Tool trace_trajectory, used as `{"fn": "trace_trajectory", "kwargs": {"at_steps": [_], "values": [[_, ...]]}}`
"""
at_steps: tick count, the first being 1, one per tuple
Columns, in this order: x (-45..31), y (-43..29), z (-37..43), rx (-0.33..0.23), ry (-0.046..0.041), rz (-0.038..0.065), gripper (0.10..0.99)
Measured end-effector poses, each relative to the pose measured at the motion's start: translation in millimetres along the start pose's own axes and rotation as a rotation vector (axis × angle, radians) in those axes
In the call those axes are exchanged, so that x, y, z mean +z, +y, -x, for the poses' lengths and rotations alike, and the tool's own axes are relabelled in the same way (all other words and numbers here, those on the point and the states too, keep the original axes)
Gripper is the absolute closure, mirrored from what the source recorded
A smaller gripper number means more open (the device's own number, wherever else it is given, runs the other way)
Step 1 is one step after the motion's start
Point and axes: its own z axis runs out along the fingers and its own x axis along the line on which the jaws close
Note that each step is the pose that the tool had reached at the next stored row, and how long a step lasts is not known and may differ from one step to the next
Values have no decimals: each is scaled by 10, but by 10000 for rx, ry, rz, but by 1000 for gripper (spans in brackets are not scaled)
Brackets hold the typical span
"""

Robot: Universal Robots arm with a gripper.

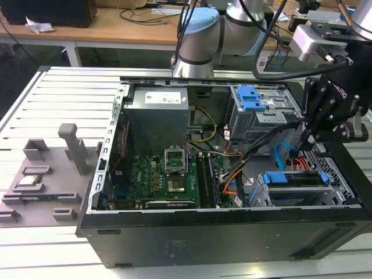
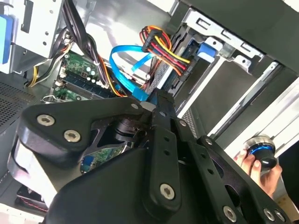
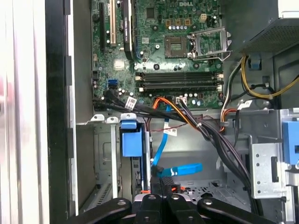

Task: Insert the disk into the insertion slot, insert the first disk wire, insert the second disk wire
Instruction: 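Insert the second disk wire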

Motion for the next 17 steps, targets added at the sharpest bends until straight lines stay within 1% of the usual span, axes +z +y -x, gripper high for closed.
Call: {"fn": "trace_trajectory", "kwargs": {"at_steps": [1,8,10,11,12,14,16,17], "values": [[1,10,0,0,0,0,980],[1,12,1,-1,1,0,973],[1,12,1,0,0,0,851],[1,13,1,0,0,0,851],[0,13,1,0,1,0,784],[8,28,0,2,-1,0,784],[24,76,-2,-1,1,0,784],[35,88,-3,0,0,0,784]]}}
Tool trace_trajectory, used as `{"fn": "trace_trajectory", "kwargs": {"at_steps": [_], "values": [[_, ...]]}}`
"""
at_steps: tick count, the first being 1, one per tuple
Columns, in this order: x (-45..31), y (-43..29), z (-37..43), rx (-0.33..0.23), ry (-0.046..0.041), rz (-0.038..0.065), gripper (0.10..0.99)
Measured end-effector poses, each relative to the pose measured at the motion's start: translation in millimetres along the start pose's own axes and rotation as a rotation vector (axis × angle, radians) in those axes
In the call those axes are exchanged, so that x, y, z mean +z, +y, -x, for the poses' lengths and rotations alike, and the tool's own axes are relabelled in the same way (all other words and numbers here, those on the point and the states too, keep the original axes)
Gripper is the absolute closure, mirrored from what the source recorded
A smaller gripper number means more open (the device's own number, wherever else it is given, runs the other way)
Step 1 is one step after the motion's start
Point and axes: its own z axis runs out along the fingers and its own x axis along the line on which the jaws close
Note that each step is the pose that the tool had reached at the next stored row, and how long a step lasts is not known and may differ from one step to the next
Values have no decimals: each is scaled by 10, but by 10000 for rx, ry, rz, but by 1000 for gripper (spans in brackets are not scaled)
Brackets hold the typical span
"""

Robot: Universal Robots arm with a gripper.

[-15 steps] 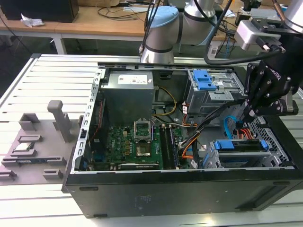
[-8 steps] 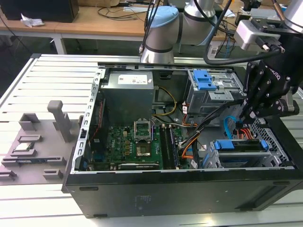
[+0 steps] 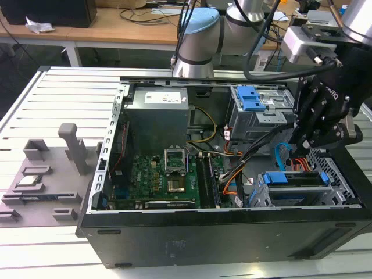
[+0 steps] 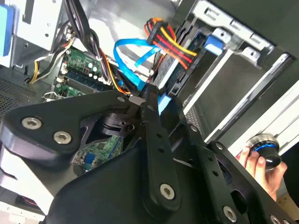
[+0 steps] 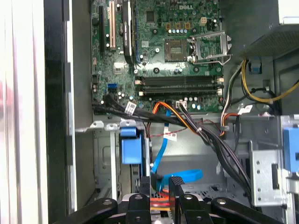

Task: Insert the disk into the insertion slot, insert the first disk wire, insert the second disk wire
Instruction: 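Insert the second disk wire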

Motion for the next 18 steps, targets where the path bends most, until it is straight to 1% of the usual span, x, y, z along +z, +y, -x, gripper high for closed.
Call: {"fn": "trace_trajectory", "kwargs": {"at_steps": [5,13,15,16,17,18], "values": [[60,8,0,0,5,0,784],[65,8,0,0,6,0,796],[65,8,0,0,6,0,925],[65,8,0,0,6,0,925],[65,8,0,0,6,0,976],[65,8,0,0,7,0,984]]}}
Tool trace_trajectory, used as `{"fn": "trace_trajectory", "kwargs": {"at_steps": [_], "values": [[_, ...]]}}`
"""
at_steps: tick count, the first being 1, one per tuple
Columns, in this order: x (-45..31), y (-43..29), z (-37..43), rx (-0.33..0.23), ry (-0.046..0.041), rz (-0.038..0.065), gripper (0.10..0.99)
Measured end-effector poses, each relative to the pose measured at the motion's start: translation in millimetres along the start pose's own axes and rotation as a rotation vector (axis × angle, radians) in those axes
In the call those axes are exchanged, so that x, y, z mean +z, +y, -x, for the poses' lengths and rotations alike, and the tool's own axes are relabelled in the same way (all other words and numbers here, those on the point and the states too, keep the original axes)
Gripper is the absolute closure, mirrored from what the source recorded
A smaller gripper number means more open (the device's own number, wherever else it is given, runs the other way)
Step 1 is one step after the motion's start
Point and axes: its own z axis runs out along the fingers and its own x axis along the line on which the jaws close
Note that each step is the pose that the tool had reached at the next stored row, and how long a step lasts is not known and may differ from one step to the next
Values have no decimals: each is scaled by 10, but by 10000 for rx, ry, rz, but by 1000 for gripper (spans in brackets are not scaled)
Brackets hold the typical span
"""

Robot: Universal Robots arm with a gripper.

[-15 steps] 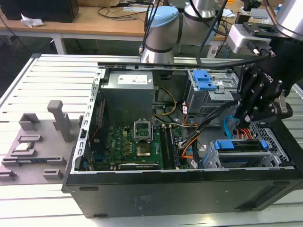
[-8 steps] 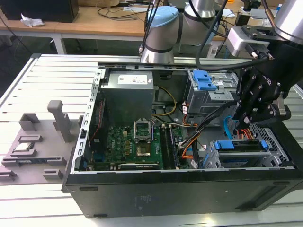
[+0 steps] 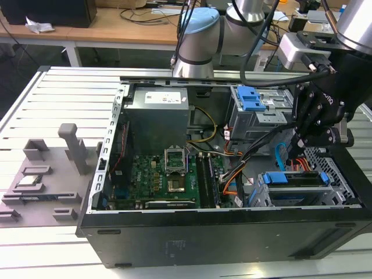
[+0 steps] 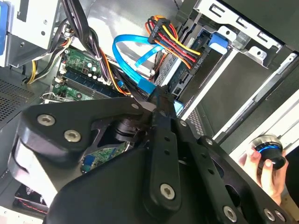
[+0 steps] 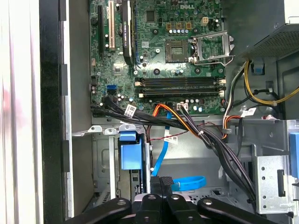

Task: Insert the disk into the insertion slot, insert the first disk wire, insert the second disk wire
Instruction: 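Insert the second disk wire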

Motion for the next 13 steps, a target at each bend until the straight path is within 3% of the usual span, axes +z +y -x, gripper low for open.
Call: {"fn": "trace_trajectory", "kwargs": {"at_steps": [8,11,12,13], "values": [[0,0,0,0,0,1,984],[0,0,0,0,1,0,918],[0,0,0,0,1,0,847],[0,0,0,0,1,0,847]]}}
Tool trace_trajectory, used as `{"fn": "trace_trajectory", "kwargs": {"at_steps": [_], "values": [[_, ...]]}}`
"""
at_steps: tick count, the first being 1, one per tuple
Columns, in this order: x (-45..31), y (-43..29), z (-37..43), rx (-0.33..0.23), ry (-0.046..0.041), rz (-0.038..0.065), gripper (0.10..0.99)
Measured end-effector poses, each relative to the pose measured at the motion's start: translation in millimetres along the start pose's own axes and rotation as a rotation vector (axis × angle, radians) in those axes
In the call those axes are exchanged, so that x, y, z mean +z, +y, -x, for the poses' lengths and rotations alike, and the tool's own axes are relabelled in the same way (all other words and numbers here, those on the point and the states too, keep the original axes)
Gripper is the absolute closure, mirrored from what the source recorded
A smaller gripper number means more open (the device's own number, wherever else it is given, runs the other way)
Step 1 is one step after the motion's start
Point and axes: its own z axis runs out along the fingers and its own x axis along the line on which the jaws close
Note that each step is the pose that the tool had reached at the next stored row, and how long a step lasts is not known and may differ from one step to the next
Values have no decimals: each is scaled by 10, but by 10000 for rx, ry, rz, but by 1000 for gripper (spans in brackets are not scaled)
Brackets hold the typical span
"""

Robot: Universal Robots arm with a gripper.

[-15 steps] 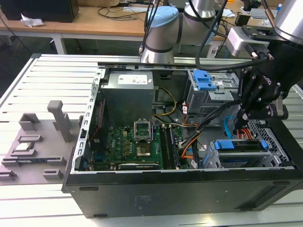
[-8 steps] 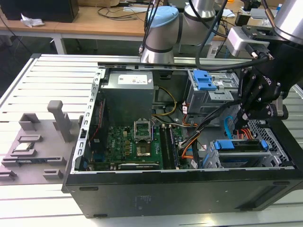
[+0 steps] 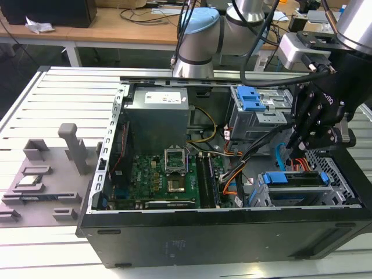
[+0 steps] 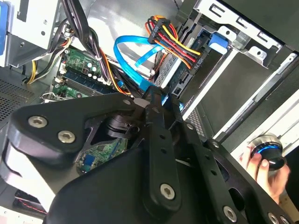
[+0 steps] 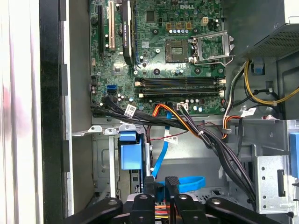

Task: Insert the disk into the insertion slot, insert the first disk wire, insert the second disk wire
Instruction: 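Insert the second disk wire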

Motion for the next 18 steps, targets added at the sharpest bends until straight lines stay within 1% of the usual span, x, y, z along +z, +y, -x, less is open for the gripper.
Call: {"fn": "trace_trajectory", "kwargs": {"at_steps": [2,3,6,11,13,14,16,17,18], "values": [[-11,1,1,0,-1,0,847],[-44,3,1,0,0,0,847],[-45,23,0,0,0,0,847],[-14,33,0,-2,1,0,847],[17,33,0,1,14,0,847],[19,33,-1,2,32,0,847],[21,32,-1,2,34,0,847],[21,32,-1,2,36,-1,925],[21,32,-1,2,37,0,925]]}}
